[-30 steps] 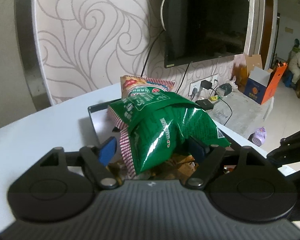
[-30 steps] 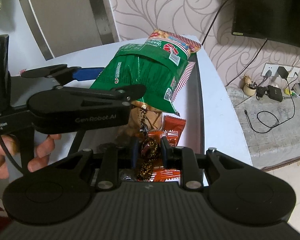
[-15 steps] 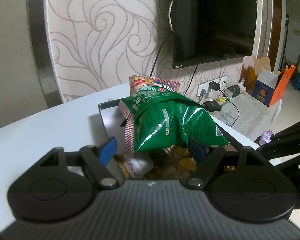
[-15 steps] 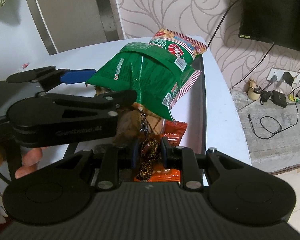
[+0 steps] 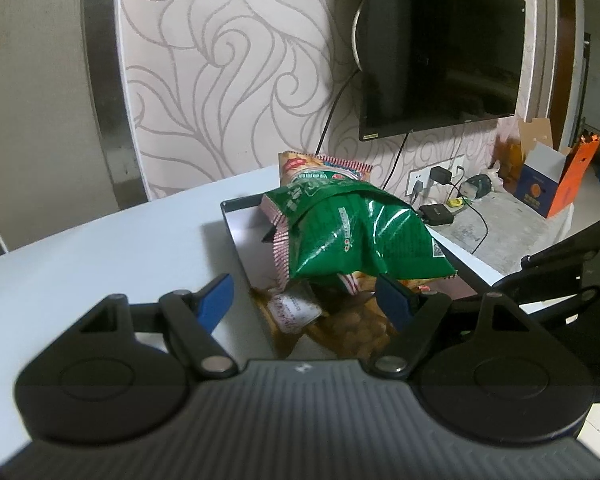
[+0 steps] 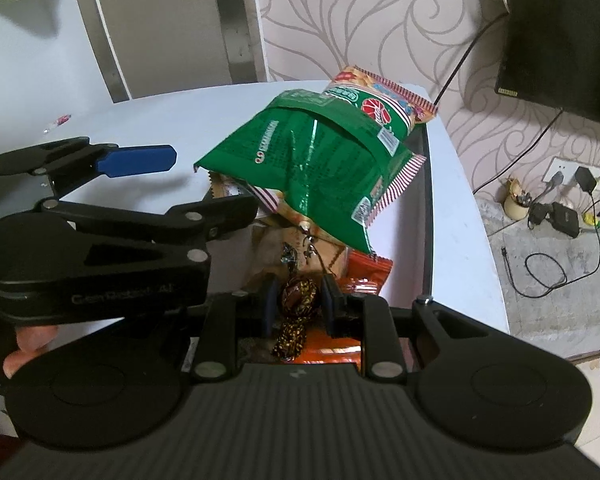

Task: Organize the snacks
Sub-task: 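Open the left tool to drop the green bag while the right tool releases the chocolate into the box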

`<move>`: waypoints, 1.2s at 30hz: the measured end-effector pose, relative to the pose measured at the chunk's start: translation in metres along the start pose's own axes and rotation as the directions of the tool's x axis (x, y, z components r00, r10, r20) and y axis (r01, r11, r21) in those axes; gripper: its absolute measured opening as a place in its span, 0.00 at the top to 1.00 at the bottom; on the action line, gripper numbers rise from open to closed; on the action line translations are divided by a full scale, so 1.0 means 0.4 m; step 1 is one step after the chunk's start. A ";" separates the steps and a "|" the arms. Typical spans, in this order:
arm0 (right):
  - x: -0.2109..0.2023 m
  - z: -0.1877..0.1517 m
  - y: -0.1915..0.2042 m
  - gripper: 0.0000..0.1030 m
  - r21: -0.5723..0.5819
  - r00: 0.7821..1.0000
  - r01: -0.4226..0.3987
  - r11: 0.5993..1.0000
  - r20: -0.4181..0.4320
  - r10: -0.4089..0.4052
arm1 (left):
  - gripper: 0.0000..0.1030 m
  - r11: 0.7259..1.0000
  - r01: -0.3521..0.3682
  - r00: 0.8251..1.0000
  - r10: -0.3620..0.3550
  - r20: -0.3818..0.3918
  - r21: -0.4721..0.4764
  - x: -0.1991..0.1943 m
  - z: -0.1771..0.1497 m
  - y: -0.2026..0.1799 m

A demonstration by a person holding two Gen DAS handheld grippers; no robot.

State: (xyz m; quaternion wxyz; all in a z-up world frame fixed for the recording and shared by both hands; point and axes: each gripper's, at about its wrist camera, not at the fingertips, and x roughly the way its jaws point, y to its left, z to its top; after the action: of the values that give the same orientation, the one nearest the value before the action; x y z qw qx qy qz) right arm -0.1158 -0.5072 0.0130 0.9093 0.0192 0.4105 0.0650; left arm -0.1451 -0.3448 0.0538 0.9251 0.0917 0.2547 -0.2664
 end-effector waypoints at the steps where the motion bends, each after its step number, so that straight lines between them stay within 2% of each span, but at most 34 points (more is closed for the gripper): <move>1: -0.001 0.000 0.004 0.73 -0.004 1.000 0.003 1.000 0.002 -0.003 | 0.23 1.000 0.004 1.000 -0.004 0.006 0.002 -0.002 0.001 0.003; 8: -0.023 -0.005 0.029 0.72 -0.004 0.998 0.057 0.998 0.000 -0.057 | 0.23 0.999 0.036 0.999 -0.036 0.015 -0.028 -0.009 0.013 0.030; 10: -0.032 -0.011 0.033 0.68 0.005 0.997 0.073 0.997 -0.001 -0.073 | 0.23 0.999 0.042 0.999 -0.042 0.012 -0.013 -0.011 0.013 0.033; 12: -0.038 -0.018 0.031 0.60 0.040 0.998 0.068 0.997 0.004 -0.068 | 0.23 0.999 0.042 0.999 -0.042 0.009 0.003 -0.010 0.012 0.036; 16: -0.050 -0.036 0.026 0.54 0.095 0.998 0.069 0.993 0.007 -0.070 | 0.23 0.999 0.050 0.999 -0.050 -0.001 -0.011 -0.005 0.016 0.054; 20: -0.074 -0.040 0.020 0.44 0.148 0.997 0.062 0.987 0.036 -0.068 | 0.23 0.998 0.059 0.998 -0.059 0.003 0.012 -0.006 0.018 0.052; 27: -0.114 -0.052 0.043 0.38 0.193 0.996 0.059 0.979 0.061 -0.072 | 0.23 0.997 0.067 0.998 -0.067 0.006 0.032 -0.014 0.020 0.056; 36: -0.183 -0.060 0.109 0.34 0.217 0.993 0.063 0.974 0.085 -0.083 | 0.23 0.995 0.083 0.996 -0.084 0.011 0.046 -0.070 0.001 0.071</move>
State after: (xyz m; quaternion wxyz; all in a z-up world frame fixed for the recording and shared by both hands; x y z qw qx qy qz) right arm -0.1861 -0.4741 0.0556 0.9220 0.1049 0.3725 -0.0139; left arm -0.1500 -0.3085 0.0695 0.9124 0.1002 0.2464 -0.3111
